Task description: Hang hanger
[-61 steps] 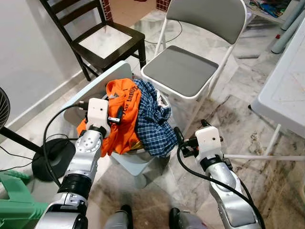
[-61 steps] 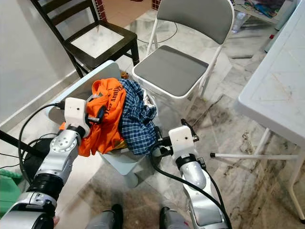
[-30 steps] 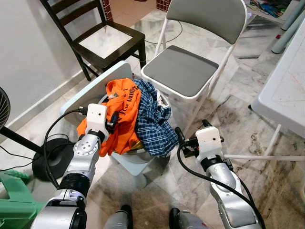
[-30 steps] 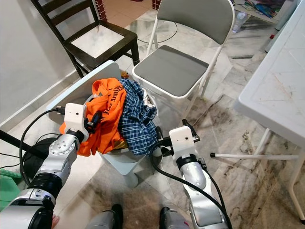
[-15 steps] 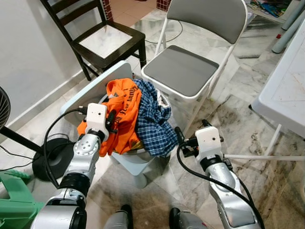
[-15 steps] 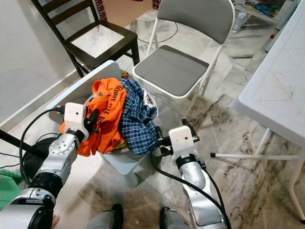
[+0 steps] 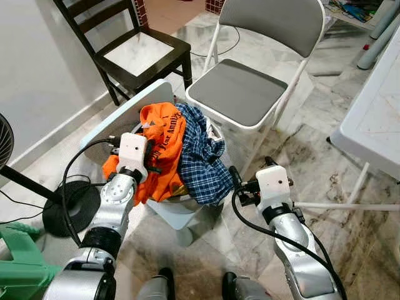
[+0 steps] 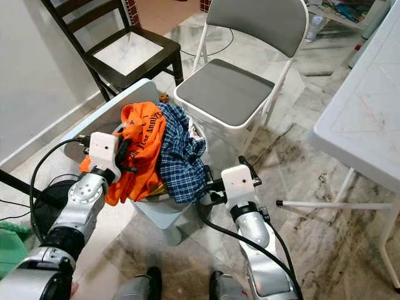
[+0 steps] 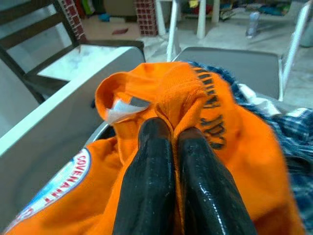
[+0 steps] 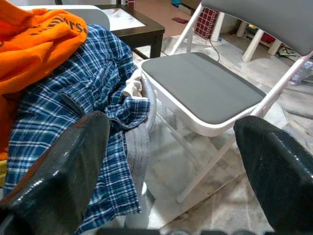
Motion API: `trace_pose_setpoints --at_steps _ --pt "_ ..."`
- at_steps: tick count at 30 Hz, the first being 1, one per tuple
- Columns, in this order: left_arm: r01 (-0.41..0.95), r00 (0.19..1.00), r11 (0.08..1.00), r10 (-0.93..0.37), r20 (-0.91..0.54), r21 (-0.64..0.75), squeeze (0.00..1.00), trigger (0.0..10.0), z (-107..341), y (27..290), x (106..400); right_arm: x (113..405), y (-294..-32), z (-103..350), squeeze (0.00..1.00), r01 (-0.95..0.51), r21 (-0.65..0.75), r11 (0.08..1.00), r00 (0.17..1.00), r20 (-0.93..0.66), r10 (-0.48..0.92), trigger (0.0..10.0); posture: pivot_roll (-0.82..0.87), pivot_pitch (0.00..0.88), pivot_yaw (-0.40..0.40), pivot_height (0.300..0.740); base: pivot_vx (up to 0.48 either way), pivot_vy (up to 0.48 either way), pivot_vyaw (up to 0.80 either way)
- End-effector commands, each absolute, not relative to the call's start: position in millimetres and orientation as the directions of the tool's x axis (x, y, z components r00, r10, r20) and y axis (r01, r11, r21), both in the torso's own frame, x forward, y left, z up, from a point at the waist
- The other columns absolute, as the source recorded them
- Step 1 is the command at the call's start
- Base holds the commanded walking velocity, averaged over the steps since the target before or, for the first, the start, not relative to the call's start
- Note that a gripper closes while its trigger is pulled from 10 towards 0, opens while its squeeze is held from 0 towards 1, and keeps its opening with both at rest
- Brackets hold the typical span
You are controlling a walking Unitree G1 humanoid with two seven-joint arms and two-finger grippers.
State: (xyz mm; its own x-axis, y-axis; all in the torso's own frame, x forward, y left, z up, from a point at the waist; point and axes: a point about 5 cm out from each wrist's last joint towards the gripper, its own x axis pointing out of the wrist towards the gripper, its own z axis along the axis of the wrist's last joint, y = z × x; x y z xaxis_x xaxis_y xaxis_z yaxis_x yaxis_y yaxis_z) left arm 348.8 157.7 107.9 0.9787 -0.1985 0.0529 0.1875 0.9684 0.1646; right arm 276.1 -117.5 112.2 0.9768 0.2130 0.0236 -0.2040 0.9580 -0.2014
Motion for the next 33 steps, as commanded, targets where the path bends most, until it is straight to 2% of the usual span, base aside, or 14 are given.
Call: trace_pose_setpoints --at_steps 1,9,13,14,16,17,18,19,20,21,28,33 --pt "0.193 0.977 0.965 -0.205 0.055 0.18 0.0 0.0 103 159 342 273 -118 107 0.0 -0.198 -0.201 0.959 0.979 0.005 0.203 10.0 0.02 0.274 0.038 0.74 0.0 0.0 0.0" --pt "0.23 0.962 0.954 -0.252 0.101 0.195 0.0 0.0 98 152 324 274 -118 107 0.0 -0.201 -0.202 0.958 0.978 0.003 0.206 10.0 0.03 0.276 0.034 0.74 0.0 0.0 0.0" --pt "0.28 0.952 0.94 -0.298 0.072 0.194 0.0 0.0 86 147 309 275 -117 107 0.0 -0.209 -0.203 0.957 0.977 0.002 0.214 10.0 0.04 0.277 0.03 0.74 0.0 0.0 0.0" --pt "0.293 0.951 0.937 -0.307 0.046 0.191 0.0 2.3 81 146 305 275 -116 107 0.0 -0.212 -0.203 0.956 0.976 0.001 0.217 10.0 0.04 0.277 0.029 0.74 0.0 0.0 0.0" --pt "0.301 0.95 0.935 -0.312 0.03 0.189 0.0 2.3 78 145 303 275 -116 106 0.0 -0.214 -0.204 0.955 0.976 0.0 0.218 10.0 0.04 0.277 0.029 0.74 0.0 0.0 0.0" --pt "0.299 0.951 0.937 -0.308 0.023 0.182 0.15 10.0 76 144 303 275 -116 106 0.0 -0.216 -0.204 0.955 0.975 0.0 0.221 10.0 0.04 0.276 0.026 0.74 0.0 0.0 0.0" --pt "0.299 0.951 0.937 -0.308 0.023 0.182 0.15 10.0 76 144 303 275 -116 106 0.0 -0.216 -0.204 0.955 0.975 0.0 0.221 10.0 0.04 0.276 0.026 0.74 0.0 0.0 0.0" --pt "0.299 0.952 0.938 -0.306 0.017 0.176 0.91 10.0 76 143 303 275 -116 106 0.0 -0.218 -0.205 0.954 0.975 -0.001 0.223 10.0 0.04 0.274 0.024 0.74 0.0 0.0 0.0" --pt "0.299 0.952 0.938 -0.306 0.017 0.176 0.91 10.0 76 143 303 275 -116 106 0.0 -0.218 -0.205 0.954 0.975 -0.001 0.223 10.0 0.04 0.274 0.024 0.74 0.0 0.0 0.0" --pt "0.291 0.955 0.942 -0.298 0.016 0.17 1.0 10.0 76 143 305 275 -116 106 0.0 -0.22 -0.206 0.953 0.974 -0.002 0.225 10.0 0.04 0.273 0.023 0.74 0.0 0.0 0.0" --pt "0.236 0.968 0.942 -0.249 0.026 0.239 1.0 10.0 81 151 308 275 -117 106 0.0 -0.222 -0.21 0.952 0.974 -0.004 0.227 10.0 0.04 0.272 0.024 0.74 0.0 0.0 0.0" --pt "0.095 0.988 0.916 -0.134 0.075 0.39 1.0 10.0 92 173 311 275 -116 106 0.0 -0.224 -0.212 0.951 0.974 -0.005 0.228 10.0 0.04 0.27 0.023 0.74 0.0 0.0 0.0"
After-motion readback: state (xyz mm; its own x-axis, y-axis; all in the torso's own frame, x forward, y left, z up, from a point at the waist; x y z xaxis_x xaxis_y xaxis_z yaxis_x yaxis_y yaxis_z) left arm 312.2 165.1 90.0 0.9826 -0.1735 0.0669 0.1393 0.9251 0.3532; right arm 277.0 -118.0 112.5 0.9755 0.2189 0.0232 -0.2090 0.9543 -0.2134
